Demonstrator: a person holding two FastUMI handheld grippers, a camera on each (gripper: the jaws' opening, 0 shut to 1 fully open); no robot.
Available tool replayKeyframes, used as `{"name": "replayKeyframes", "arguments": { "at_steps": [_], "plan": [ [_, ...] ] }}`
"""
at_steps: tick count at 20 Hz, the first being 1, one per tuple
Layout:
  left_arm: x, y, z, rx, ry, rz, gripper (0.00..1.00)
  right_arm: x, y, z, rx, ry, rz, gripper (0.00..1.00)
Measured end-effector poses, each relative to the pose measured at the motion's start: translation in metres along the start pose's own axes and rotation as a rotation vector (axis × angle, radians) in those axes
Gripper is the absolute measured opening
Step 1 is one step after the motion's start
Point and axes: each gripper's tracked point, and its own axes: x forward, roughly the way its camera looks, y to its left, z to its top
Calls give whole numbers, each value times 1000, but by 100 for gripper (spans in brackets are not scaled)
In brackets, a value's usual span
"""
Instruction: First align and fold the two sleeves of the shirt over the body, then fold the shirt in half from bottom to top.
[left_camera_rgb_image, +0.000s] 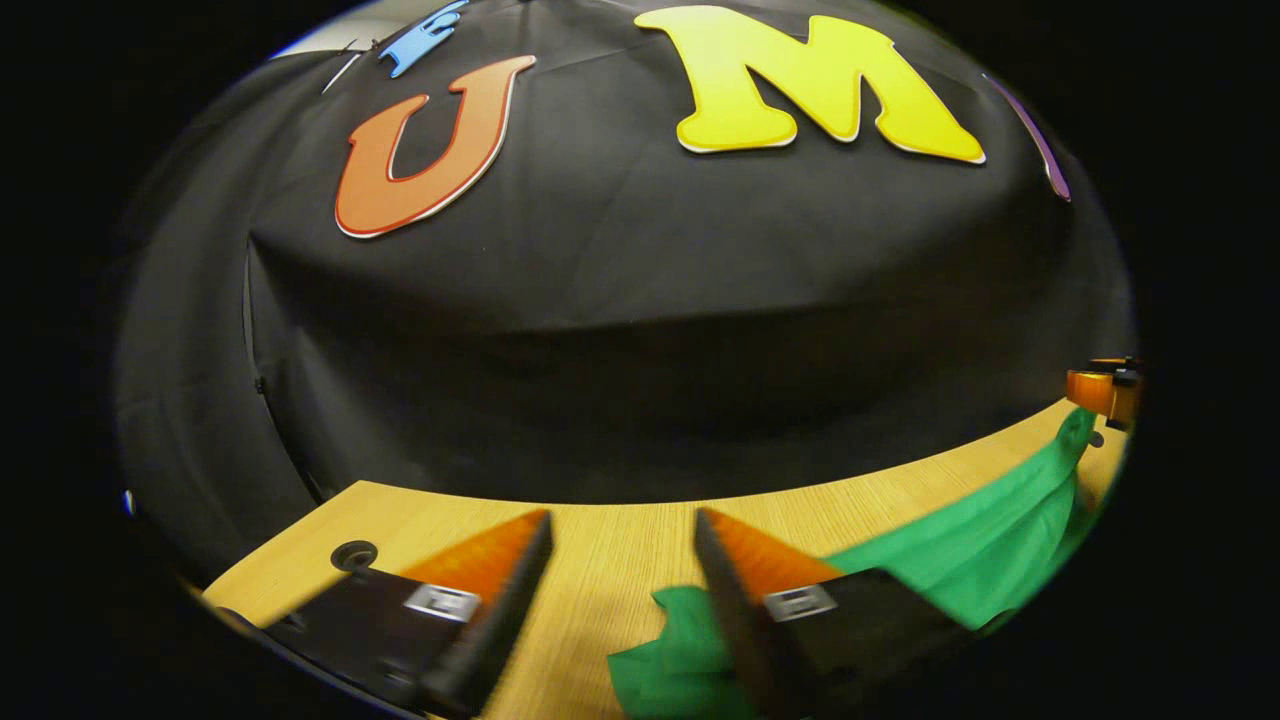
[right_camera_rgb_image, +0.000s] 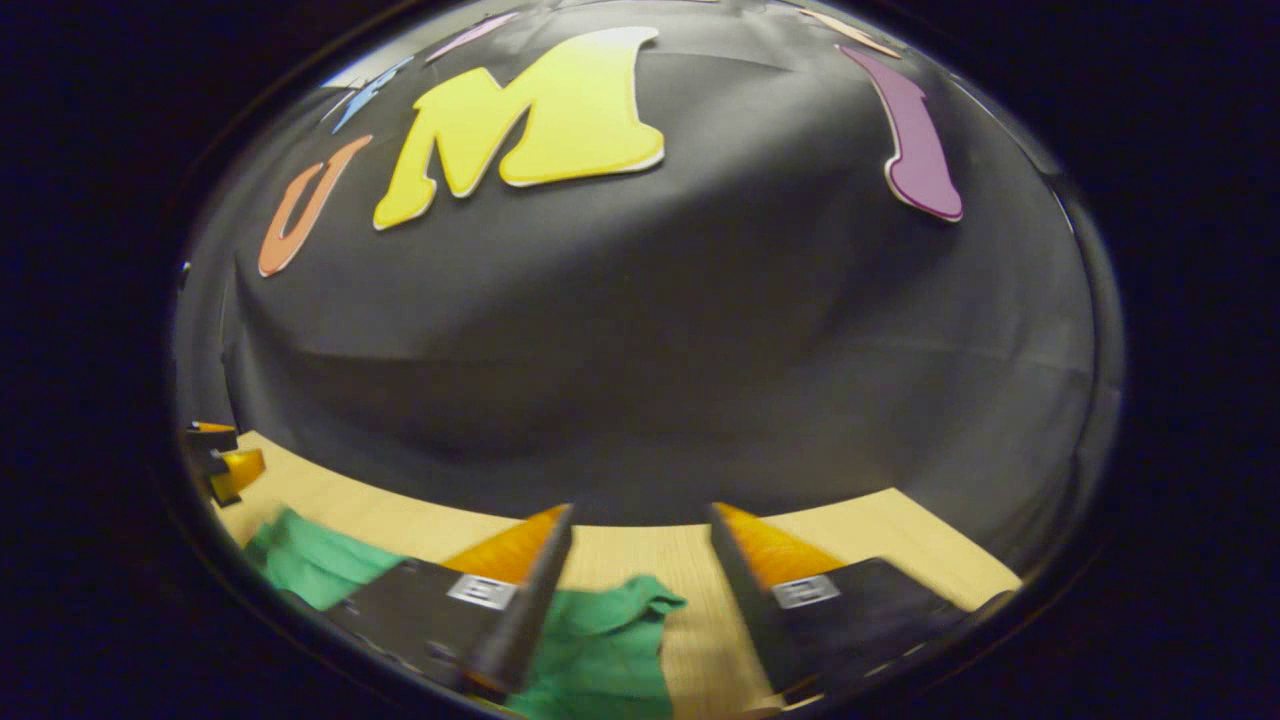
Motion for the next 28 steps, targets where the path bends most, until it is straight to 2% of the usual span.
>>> {"name": "replayKeyframes", "arguments": {
  "at_steps": [1, 4, 5, 6, 10, 17, 21, 24, 28],
  "plan": [
    [-1, -2, -2, -23, 11, -12, 100, 0, -5, -2, -1, 9, -9, 95],
    [-19, 2, -4, -51, 44, 2, 100, -20, -10, 7, -71, 14, -10, 94],
    [-26, 2, -1, -57, 47, 6, 100, -33, -13, 13, -79, 4, -8, 91],
    [-36, 2, 3, -61, 48, 2, 100, -44, -13, 22, -76, -11, -3, 95],
    [-95, -3, 33, -70, 8, -4, 100, -107, -22, 67, -83, -103, -22, 95],
    [-222, -11, 104, -51, -99, -21, 100, -237, -19, 121, -146, -216, 35, 96],
    [-289, -5, 120, -50, -136, 10, 100, -322, -28, 144, -131, -278, 54, 95],
    [-337, -10, 113, -62, -136, 2, 100, -387, -31, 146, -163, -306, 92, 96],
    [-399, -16, 81, -67, -113, 1, 100, -466, -41, 112, -154, -270, 127, 95]
  ]
}}
